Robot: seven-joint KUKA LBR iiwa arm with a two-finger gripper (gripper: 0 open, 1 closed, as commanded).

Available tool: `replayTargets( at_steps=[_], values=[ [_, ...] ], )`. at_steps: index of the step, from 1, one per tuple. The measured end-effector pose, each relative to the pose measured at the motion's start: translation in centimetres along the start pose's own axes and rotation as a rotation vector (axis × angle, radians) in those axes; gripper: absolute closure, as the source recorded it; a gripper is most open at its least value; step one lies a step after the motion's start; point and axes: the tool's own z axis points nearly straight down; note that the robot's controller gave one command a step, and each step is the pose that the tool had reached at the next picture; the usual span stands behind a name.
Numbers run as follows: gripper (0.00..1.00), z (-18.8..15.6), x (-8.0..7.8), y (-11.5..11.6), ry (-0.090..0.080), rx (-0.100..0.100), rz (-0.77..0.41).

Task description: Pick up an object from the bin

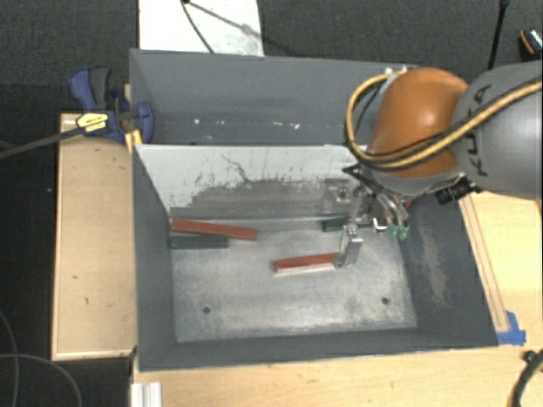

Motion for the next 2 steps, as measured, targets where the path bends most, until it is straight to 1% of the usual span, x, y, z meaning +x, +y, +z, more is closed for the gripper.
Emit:
replayTargets(
  at_steps=[1, 2],
  values=[
    [0.0, 10.3, 0.94, 3.55, -0.002, 0.0, -0.46],
    [1.0, 10.1, 0.8, 3.48, -0.006, 0.001, -0.455]
  ],
)
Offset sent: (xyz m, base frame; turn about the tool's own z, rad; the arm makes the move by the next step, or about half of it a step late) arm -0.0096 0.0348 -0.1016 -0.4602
